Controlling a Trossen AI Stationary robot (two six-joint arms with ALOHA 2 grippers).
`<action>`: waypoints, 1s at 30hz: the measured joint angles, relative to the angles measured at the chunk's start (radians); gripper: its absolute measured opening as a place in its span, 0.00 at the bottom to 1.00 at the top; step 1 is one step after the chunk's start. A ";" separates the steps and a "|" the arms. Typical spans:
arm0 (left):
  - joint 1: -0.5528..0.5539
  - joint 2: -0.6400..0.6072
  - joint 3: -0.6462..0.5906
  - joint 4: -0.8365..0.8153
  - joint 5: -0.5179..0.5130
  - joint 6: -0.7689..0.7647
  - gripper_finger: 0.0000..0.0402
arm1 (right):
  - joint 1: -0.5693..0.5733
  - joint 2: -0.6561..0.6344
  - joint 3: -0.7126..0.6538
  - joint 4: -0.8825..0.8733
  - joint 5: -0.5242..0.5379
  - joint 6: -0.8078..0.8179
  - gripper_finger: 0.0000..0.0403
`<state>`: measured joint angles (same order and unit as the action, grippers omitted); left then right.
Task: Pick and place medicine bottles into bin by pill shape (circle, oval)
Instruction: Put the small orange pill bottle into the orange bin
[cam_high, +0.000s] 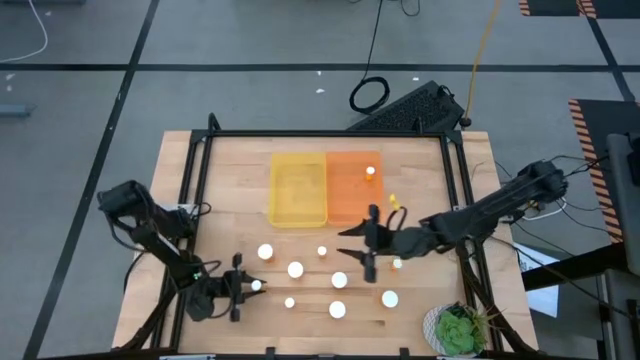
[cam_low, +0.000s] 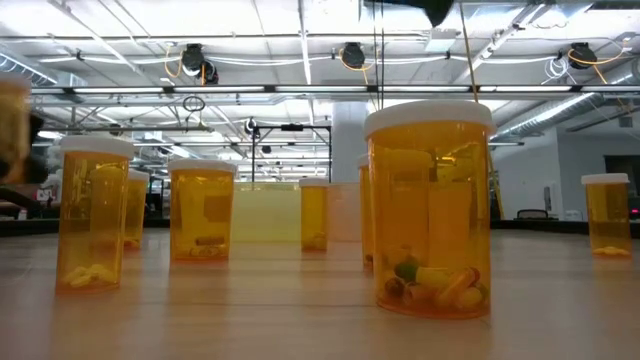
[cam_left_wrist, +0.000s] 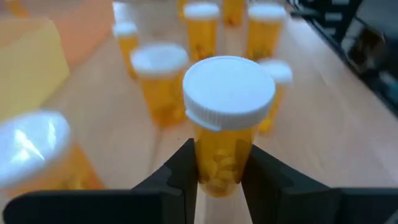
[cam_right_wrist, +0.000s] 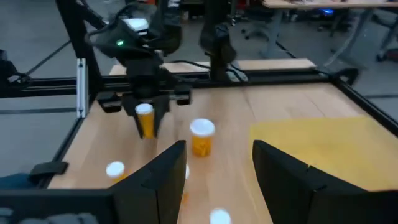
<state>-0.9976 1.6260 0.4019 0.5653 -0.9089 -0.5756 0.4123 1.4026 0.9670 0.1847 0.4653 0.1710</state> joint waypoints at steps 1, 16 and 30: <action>0.014 -0.022 0.000 0.000 0.002 0.013 0.24 | -0.005 0.032 0.015 0.021 -0.015 -0.012 0.45; 0.203 -0.200 0.033 -0.048 0.154 0.128 0.25 | -0.016 0.530 0.491 -0.039 -0.187 -0.116 0.45; 0.225 -0.157 0.240 -0.376 0.188 0.121 0.26 | -0.032 0.612 0.573 -0.039 -0.233 -0.139 0.57</action>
<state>-0.7727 1.4689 0.6415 0.1898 -0.7208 -0.4541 0.3802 2.0148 1.5402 0.1455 0.2320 0.0320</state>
